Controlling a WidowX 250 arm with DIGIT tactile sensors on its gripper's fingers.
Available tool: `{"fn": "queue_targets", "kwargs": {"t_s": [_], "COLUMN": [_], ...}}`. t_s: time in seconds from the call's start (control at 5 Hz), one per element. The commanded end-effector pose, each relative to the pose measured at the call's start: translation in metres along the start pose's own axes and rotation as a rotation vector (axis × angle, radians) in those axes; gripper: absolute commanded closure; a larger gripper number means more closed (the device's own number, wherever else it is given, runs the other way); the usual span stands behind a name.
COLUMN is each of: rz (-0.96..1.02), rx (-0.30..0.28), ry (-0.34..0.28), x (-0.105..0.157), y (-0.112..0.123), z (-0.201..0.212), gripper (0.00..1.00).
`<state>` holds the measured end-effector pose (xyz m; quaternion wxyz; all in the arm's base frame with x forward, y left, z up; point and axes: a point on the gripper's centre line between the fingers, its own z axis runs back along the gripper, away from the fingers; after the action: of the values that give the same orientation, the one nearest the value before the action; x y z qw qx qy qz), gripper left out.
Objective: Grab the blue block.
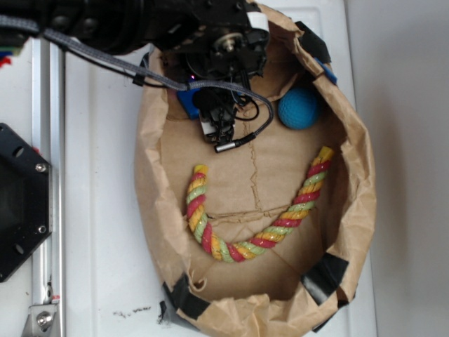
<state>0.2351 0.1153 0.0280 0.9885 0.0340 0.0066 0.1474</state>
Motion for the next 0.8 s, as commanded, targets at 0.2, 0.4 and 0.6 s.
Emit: {"fn": "queue_targets", "kwargs": {"t_s": [0.2, 0.4, 0.6], "rz": [-0.170, -0.248, -0.324], "rx": [-0.159, -0.216, -0.278], "ry": [-0.083, -0.104, -0.114], "x": [-0.017, -0.022, -0.017], "y": [-0.054, -0.098, -0.117], "z": [0.071, 0.101, 0.131], "gripper": [1.00, 1.00, 1.00]}}
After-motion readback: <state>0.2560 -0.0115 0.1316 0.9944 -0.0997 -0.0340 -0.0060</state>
